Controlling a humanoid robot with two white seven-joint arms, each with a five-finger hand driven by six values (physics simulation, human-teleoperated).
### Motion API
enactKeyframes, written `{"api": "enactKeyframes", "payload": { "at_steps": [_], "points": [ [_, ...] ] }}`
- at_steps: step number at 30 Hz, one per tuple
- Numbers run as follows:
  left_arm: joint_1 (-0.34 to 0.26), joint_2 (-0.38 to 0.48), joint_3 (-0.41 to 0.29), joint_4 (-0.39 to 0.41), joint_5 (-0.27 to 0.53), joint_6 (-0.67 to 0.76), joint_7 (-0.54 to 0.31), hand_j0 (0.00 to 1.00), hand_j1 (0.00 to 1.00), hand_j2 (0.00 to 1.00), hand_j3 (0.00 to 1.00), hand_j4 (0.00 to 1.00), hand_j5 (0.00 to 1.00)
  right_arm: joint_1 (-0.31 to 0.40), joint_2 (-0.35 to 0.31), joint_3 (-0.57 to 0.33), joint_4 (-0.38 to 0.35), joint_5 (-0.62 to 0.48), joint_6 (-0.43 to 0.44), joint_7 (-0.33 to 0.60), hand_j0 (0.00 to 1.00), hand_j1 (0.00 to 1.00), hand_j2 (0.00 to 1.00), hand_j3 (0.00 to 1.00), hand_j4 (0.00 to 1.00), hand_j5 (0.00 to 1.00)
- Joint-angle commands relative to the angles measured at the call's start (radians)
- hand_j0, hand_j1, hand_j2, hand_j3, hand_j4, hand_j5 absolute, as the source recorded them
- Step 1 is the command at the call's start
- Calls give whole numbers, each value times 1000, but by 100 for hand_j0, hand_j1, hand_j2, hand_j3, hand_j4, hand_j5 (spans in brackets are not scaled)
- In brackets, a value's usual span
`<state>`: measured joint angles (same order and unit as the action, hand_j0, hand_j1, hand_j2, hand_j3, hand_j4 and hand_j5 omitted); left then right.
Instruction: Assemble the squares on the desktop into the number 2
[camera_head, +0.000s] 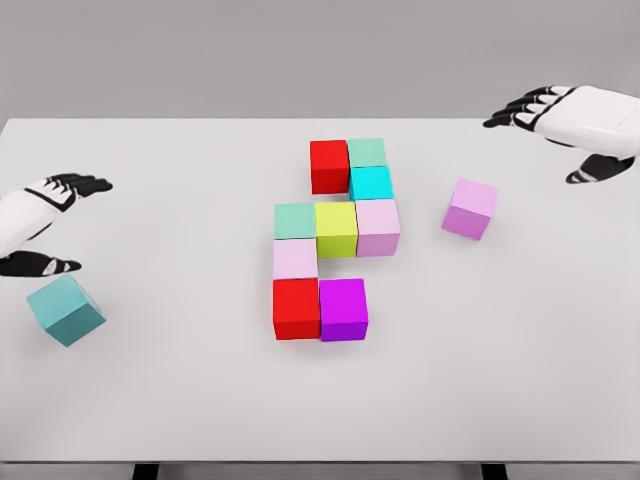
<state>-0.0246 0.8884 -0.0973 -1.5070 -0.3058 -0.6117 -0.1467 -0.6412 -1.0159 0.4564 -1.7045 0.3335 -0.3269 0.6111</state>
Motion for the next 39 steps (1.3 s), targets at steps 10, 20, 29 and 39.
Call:
{"api": "enactKeyframes", "payload": {
  "at_steps": [10, 20, 29, 39],
  "points": [
    [-3, 12, 28, -19, 2, 1, -1, 100, 100, 100, 100, 100, 100, 3, -170, 91, -46, -5, -184, -11, 100, 100, 100, 100, 100, 100],
    [-25, 317, 13, -35, 177, 1, -303, 100, 100, 100, 100, 100, 100, -299, 158, 390, 221, 340, -250, 0, 100, 100, 100, 100, 100, 100],
    [-77, 287, -21, -91, 243, 1, -461, 100, 100, 100, 100, 100, 100, -302, 207, 404, 325, 334, -284, 0, 100, 100, 100, 100, 100, 100],
    [-554, 170, -458, -21, 234, 1, -461, 100, 100, 100, 100, 100, 100, -304, 232, 443, 356, 329, -284, 0, 100, 100, 100, 100, 100, 100]
  ]
}}
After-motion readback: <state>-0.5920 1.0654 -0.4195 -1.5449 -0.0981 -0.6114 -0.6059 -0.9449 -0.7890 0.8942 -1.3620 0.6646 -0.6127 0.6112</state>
